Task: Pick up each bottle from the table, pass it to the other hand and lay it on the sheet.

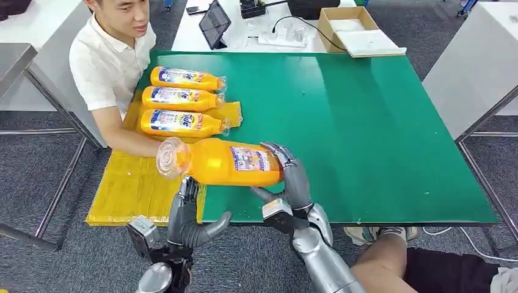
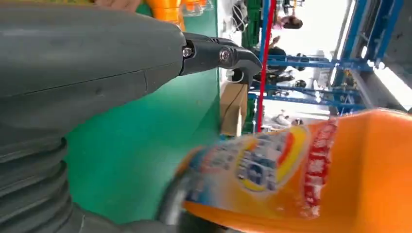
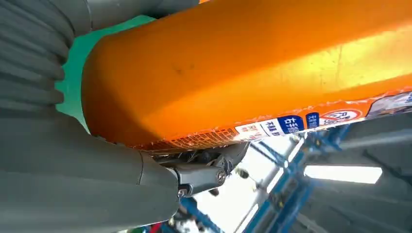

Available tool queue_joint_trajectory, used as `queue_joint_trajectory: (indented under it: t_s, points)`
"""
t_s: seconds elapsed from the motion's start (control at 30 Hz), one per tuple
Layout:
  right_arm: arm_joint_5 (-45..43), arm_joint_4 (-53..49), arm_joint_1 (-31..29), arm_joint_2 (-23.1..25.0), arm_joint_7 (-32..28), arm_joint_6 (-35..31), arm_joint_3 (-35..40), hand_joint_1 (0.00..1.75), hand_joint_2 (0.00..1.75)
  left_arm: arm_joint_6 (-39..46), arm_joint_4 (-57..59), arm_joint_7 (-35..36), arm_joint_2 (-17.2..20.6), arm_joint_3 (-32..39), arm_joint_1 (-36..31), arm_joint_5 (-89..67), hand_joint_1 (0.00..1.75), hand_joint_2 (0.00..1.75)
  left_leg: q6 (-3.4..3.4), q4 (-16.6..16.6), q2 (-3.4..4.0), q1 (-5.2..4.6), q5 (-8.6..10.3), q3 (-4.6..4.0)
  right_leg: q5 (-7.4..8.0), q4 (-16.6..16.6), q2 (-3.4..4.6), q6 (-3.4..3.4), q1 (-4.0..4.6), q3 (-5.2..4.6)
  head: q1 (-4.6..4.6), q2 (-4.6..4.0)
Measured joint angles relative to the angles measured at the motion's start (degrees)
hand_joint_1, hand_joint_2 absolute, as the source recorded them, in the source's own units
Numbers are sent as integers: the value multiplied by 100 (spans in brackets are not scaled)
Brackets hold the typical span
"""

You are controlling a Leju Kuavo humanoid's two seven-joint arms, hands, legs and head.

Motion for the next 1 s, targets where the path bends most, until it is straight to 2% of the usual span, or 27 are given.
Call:
queue_joint_trajectory:
  t_s: [0.4, 0.93, 0.97, 1.0]
  points:
    - [-422, 667, 6, 339, 0, 24, 800, 175, 175, -21, -2, 103, -157, 7, -98, 901, 0, 175, 0, 0, 4, 0, -1, -2, -1, -1, 1, -1, 0, -5, -2, 0]
    - [-682, 1334, 39, 566, 0, 190, 1203, 175, 175, -557, -101, 31, -201, -22, -82, 1476, 3, 175, -1, 0, 7, 0, -1, -3, -1, -1, 1, -1, 1, -7, 0, 0]
    - [-686, 1352, 37, 566, -2, 190, 1207, 175, 175, -562, -101, 35, -201, -22, -77, 1483, 72, 175, -1, 0, 7, -1, -1, -3, -1, -1, 1, -1, 0, -7, -2, 0]
    - [-688, 1369, 33, 569, 0, 190, 1212, 175, 175, -566, -101, 40, -201, -20, -72, 1487, 175, 175, -1, 0, 7, -1, -1, -3, -1, -1, 1, -1, 0, -7, -2, 0]
